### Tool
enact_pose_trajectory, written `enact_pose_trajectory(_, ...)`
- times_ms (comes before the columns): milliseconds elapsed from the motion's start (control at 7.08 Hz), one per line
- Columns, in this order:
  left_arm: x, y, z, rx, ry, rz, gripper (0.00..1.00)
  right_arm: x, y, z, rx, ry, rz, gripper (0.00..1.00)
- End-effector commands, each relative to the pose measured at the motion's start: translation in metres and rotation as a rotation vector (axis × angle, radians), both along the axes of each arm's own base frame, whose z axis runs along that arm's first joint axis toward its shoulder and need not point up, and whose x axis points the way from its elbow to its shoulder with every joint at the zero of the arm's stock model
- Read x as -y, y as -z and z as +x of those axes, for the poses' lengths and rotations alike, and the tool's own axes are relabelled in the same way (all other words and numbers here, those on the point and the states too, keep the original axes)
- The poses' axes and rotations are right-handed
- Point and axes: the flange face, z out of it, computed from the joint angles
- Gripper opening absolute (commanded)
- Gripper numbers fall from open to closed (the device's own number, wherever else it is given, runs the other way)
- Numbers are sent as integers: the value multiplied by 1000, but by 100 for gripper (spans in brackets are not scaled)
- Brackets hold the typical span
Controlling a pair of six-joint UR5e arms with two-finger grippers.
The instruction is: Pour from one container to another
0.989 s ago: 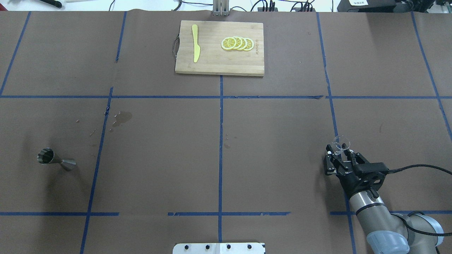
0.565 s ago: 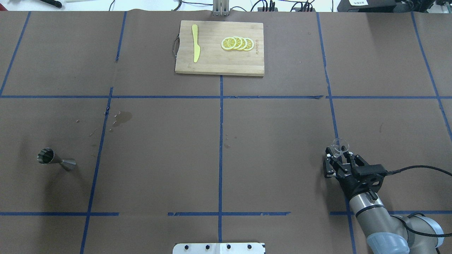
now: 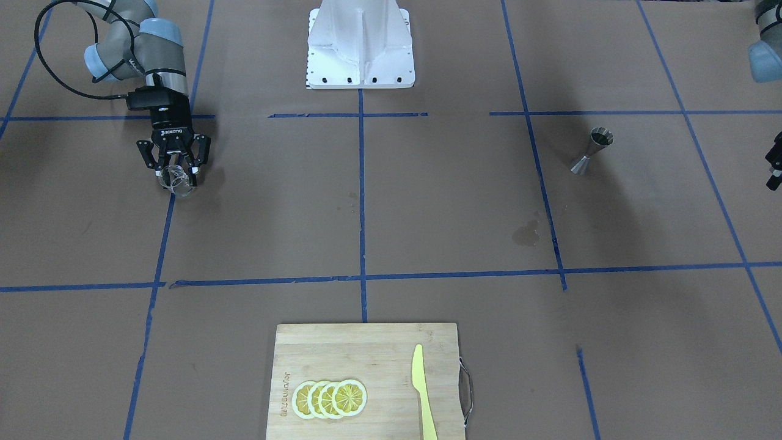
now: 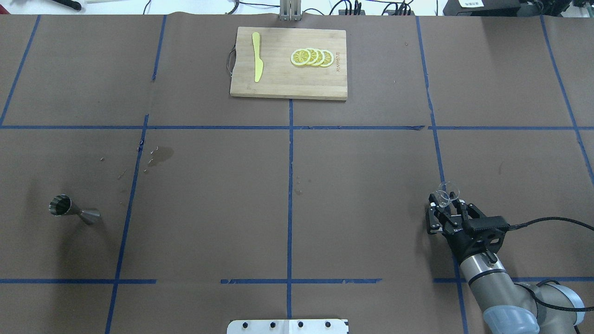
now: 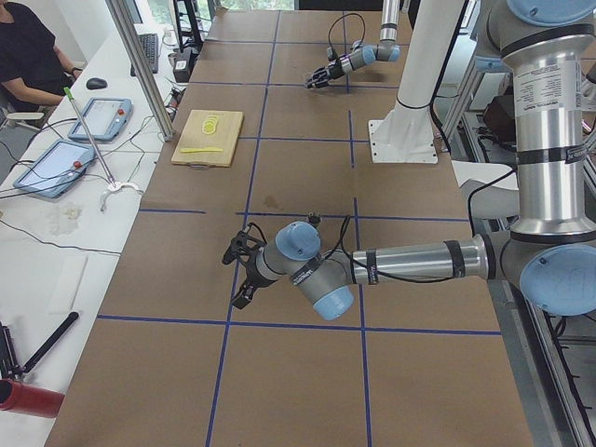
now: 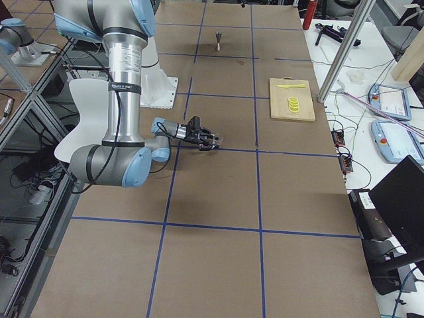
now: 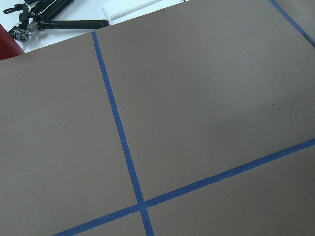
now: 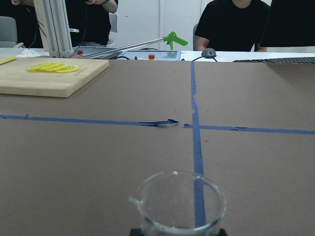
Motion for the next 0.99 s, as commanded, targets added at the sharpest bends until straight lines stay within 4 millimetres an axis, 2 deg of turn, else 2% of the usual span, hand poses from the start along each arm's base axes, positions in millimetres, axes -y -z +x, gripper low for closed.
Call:
enact_pose_trajectory(0, 0, 1, 0, -1, 1, 1, 100, 0, -3, 0, -2, -4, 1, 21)
enact_pose_trajectory(141, 0, 2, 0, -2, 1, 4, 100, 0, -5, 1, -7, -5, 2, 50)
enact_pose_trajectory(282, 0, 3, 0, -2, 1, 5, 100, 0, -5, 1, -7, -5, 2, 85)
enact_pose_trajectory(424, 0, 3, 0, -2, 1, 5, 100, 0, -4, 1, -5, -5, 2, 89)
enact_pose_trajectory(565, 0, 3, 0, -1, 2, 5, 100, 0, -3, 1, -2, -5, 2, 100)
enact_pose_trajectory(847, 0, 3, 0, -1, 2, 5, 100, 0, -1, 2, 1, -7, 3, 100)
